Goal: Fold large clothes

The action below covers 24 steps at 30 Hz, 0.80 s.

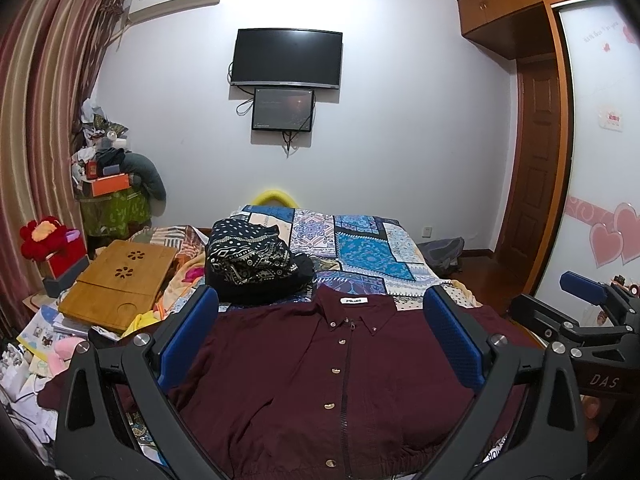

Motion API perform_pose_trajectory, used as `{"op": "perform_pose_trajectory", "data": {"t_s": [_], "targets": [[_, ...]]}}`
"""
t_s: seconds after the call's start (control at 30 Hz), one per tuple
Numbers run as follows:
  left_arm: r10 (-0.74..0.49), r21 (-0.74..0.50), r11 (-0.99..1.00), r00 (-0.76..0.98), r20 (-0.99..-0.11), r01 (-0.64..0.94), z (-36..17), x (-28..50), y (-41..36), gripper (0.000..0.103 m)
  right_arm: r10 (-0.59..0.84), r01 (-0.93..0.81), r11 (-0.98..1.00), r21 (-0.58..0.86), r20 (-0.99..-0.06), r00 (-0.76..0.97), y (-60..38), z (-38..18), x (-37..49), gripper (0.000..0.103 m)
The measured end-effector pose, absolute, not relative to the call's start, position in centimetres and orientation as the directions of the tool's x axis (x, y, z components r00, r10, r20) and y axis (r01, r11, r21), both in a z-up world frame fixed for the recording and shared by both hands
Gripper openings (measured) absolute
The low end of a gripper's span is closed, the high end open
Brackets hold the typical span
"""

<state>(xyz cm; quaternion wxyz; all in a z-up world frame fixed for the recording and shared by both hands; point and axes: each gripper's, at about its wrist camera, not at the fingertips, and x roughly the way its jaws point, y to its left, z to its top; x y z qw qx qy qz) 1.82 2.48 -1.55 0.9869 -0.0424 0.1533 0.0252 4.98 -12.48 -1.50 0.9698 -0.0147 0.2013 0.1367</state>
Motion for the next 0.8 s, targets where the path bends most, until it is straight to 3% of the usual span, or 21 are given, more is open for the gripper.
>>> {"op": "perform_pose_trajectory", "data": {"t_s": [0.23, 0.5, 0.63, 0.8], "targets": [[0.078, -0.087, 0.99, 0.947, -0.313, -0.11, -1.8, 2.6, 4.1, 0.103, 0.256, -0.27, 0.962, 0.024, -0.411, 0.875, -12.5, -1.8, 5.8, 0.103], [0.263, -0.122, 0.942, 0.912, -0.315, -0.314, -2.5, 3.4, 9.9, 0.103, 0.251, -0.274, 0.962, 0.012, -0.434, 0.865, -12.1, -2.0, 7.5, 0.103], [0.387, -0.162, 0.868, 0.844, -0.37, -0.469, -4.2, 3.6, 14.7, 0.103, 0.252, -0.279, 0.96, 0.007, -0.451, 0.856, -11.6, -2.1, 8.5, 0.103], [0.428, -0.222, 0.776, 0.751, -0.503, -0.59, -7.9, 3.8, 21.0, 0.103, 0.248, -0.285, 0.958, -0.004, -0.481, 0.841, -11.0, -2.7, 10.4, 0.103]]}}
